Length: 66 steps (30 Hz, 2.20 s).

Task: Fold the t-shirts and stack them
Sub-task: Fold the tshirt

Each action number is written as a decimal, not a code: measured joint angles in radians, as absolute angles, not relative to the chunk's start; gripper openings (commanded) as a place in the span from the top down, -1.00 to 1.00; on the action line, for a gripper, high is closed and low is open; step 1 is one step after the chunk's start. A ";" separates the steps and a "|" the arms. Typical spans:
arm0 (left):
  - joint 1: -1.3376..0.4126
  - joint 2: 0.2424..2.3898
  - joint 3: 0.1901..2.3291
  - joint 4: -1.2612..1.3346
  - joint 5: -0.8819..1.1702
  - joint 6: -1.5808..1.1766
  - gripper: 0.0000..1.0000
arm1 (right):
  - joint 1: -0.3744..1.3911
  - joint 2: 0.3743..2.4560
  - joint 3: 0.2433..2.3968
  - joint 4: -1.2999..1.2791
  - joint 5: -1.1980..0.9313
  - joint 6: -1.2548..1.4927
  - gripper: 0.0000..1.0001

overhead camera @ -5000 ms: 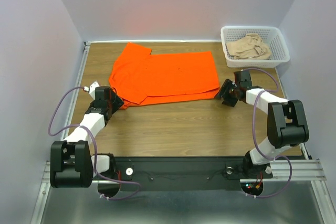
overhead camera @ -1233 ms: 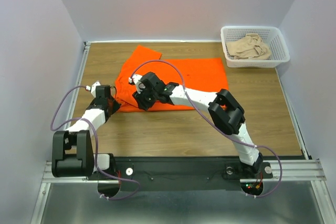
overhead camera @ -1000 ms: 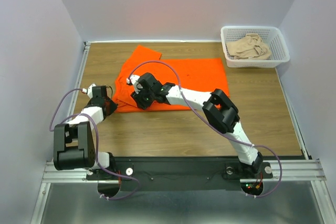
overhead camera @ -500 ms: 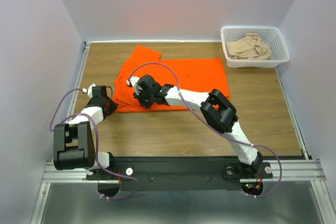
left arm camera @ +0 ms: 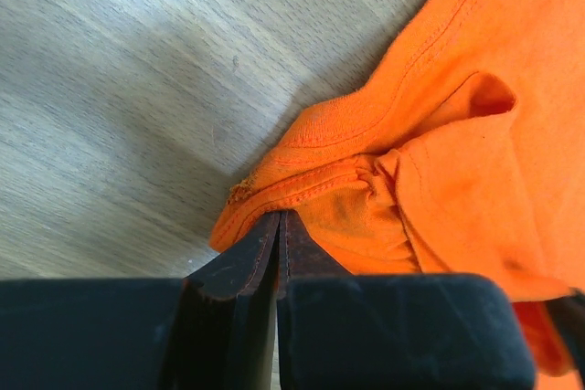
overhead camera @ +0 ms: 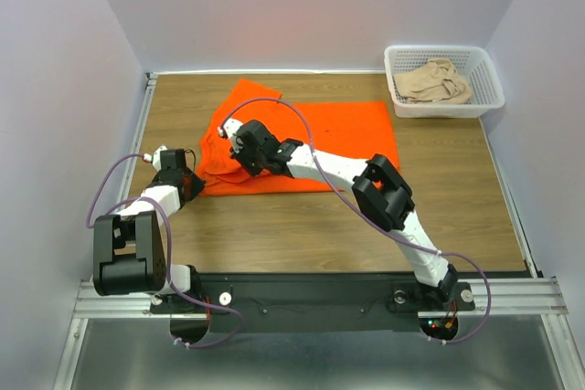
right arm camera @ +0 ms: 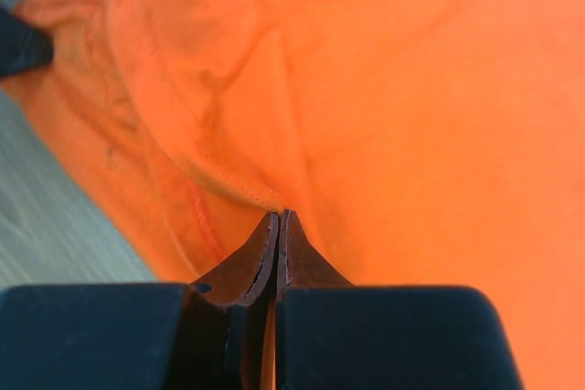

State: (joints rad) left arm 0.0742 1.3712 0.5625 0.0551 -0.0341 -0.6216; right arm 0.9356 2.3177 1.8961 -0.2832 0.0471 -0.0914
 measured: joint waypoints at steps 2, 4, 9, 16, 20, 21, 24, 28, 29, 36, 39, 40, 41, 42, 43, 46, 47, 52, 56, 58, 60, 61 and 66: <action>0.074 1.371 0.562 0.055 -0.034 -0.622 0.71 | 0.926 2.318 1.917 -0.283 0.065 -0.092 0.95; 0.074 1.371 0.562 0.055 -0.034 -0.621 0.71 | 0.909 2.319 1.932 -0.284 0.080 -0.089 0.82; 0.074 1.372 0.562 0.056 -0.033 -0.620 0.71 | 0.844 2.343 1.974 -0.280 0.108 -0.073 0.43; 0.074 1.372 0.562 0.056 -0.033 -0.619 0.71 | 0.755 2.367 1.972 -0.286 0.163 -0.030 -0.16; 0.074 1.372 0.562 0.056 -0.031 -0.618 0.71 | 0.747 2.356 1.958 -0.284 0.160 -0.026 -0.20; 0.074 1.372 0.562 0.056 -0.030 -0.618 0.71 | 0.749 2.346 1.945 -0.286 0.144 -0.026 -0.21; 0.074 1.372 0.562 0.056 -0.029 -0.618 0.71 | 0.755 2.315 1.914 -0.286 0.062 -0.031 -0.29; 0.075 1.372 0.562 0.056 -0.029 -0.618 0.71 | 0.764 2.268 1.872 -0.284 -0.051 -0.042 -0.41; 0.075 1.372 0.562 0.056 -0.029 -0.618 0.71 | 0.768 2.259 1.866 -0.284 -0.080 -0.045 -0.47; 0.075 1.372 0.562 0.056 -0.028 -0.618 0.71 | 0.772 2.260 1.865 -0.284 -0.142 -0.049 -0.48; 0.074 1.372 0.562 0.056 -0.027 -0.617 0.71 | 0.772 2.273 1.871 -0.283 -0.138 -0.047 -0.37; 0.074 1.372 0.562 0.056 -0.027 -0.617 0.71 | 0.772 2.286 1.877 -0.282 -0.131 -0.047 -0.34; 0.074 1.372 0.562 0.056 -0.027 -0.617 0.71 | 0.772 2.302 1.885 -0.282 -0.120 -0.047 -0.28; 0.074 1.372 0.562 0.056 -0.027 -0.617 0.71 | 0.772 2.312 1.888 -0.282 -0.112 -0.047 -0.27; 0.074 1.372 0.562 0.056 -0.027 -0.617 0.71 | 0.772 2.324 1.891 -0.283 -0.101 -0.045 -0.23; 0.074 1.372 0.562 0.056 -0.027 -0.617 0.70 | 0.767 2.354 1.899 -0.284 -0.070 -0.044 -0.18; 0.074 1.372 0.562 0.056 -0.027 -0.617 0.70 | 0.765 2.363 1.903 -0.284 -0.063 -0.041 -0.17; 0.074 1.371 0.562 0.056 -0.027 -0.614 0.65 | 0.737 2.381 1.922 -0.281 0.011 -0.005 -0.16; 0.074 1.355 0.563 0.040 -0.027 -0.598 0.23 | 0.695 2.380 1.922 -0.284 0.052 0.035 -0.18; 0.073 1.322 0.566 0.015 -0.026 -0.580 0.08 | 0.685 2.374 1.917 -0.283 0.059 0.043 -0.20; 0.066 1.267 0.580 -0.021 -0.028 -0.561 -0.14 | 0.675 2.355 1.897 -0.283 0.070 0.046 -0.26; 0.062 1.240 0.593 -0.040 -0.031 -0.553 -0.20 | 0.673 2.340 1.878 -0.284 0.078 0.049 -0.28; 0.001 1.139 0.720 -0.106 -0.079 -0.506 -0.43 | 0.667 2.214 1.771 -0.287 0.112 0.057 -0.40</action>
State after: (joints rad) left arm 0.0010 1.1393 0.7200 -0.1059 -0.0788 -0.5064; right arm 0.6674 2.2143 1.7706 -0.2867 0.1120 0.0570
